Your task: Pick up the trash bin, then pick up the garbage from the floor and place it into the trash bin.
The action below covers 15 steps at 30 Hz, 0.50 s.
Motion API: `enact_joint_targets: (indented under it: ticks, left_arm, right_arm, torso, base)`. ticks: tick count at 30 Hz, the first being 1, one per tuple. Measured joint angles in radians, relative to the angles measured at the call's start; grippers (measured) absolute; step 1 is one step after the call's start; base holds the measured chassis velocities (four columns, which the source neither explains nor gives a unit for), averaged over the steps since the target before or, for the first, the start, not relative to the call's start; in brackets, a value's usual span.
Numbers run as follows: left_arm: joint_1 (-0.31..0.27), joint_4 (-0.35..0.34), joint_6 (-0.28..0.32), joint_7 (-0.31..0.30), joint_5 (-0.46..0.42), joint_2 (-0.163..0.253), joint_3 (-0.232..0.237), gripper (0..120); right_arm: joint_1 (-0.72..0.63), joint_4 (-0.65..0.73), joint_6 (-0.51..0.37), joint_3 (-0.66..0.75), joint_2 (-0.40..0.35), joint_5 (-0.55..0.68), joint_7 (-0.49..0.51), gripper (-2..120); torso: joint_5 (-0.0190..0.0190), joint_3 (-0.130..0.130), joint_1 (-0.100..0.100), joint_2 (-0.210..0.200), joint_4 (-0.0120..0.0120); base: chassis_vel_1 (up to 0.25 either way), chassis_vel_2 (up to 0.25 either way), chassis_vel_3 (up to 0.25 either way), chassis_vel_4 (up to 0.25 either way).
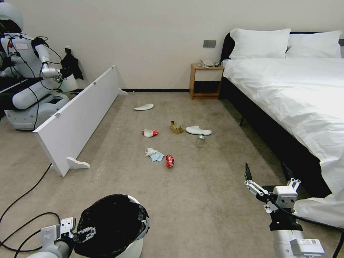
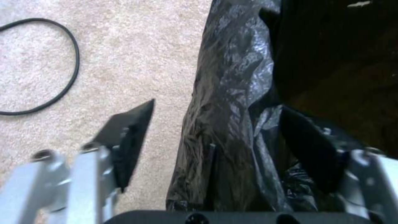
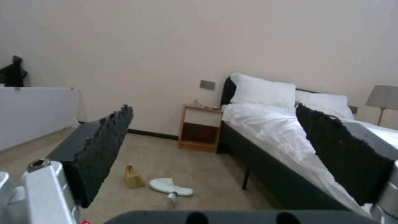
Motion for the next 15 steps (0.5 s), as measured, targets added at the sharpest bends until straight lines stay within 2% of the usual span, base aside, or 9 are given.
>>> enact_joint_targets:
  ticks: [2,5,8,11,13,14,15]
  left_arm:
    - [0.002,0.005,0.0,0.006,0.004,0.0,0.0,66]
    - [0.003,0.006,0.0,0.007,0.005,0.0,0.0,61]
    - [0.007,0.007,-0.001,0.011,0.008,0.0,0.001,42]
    - [0.007,0.007,-0.001,0.012,0.009,0.0,0.003,37]
    - [0.008,0.009,-0.001,0.016,0.014,-0.001,0.004,26]
    - [0.008,0.009,-0.001,0.016,0.014,-0.001,0.004,26]
    - [0.009,0.009,-0.002,0.018,0.015,-0.001,0.004,19]
  right_arm:
    - [0.0,0.001,0.0,0.0,0.001,0.0,0.0,100]
    - [0.0,0.001,0.0,-0.001,0.001,0.0,0.0,100]
    - [-0.001,0.002,-0.001,-0.001,0.002,0.0,0.0,100]
    - [-0.001,0.003,-0.001,-0.001,0.003,0.0,0.0,100]
    - [-0.001,0.004,-0.001,-0.001,0.003,0.0,0.001,100]
    - [-0.001,0.004,-0.001,-0.001,0.003,0.0,0.001,100]
    - [-0.001,0.005,-0.002,0.0,0.003,0.0,0.001,100]
  torso:
    - [0.0,0.0,0.0,0.0,0.0]
    - [0.0,0.0,0.0,0.0,0.0]
    - [0.0002,0.0,0.0,0.0,0.0]
    - [0.0002,0.0,0.0,0.0,0.0]
    - [0.0003,0.0,0.0,0.0,0.0]
    - [0.0003,0.0,0.0,0.0,0.0]
    - [0.0003,0.0,0.0,0.0,0.0]
  base:
    - [0.0,0.0,0.0,0.0]
    - [0.0,0.0,0.0,0.0]
    - [0.0,0.0,0.0,0.0]
    - [0.0,0.0,0.0,0.0]
    - [0.0,0.0,0.0,0.0]
    - [0.0,0.0,0.0,0.0]
    - [0.0,0.0,0.0,0.0]
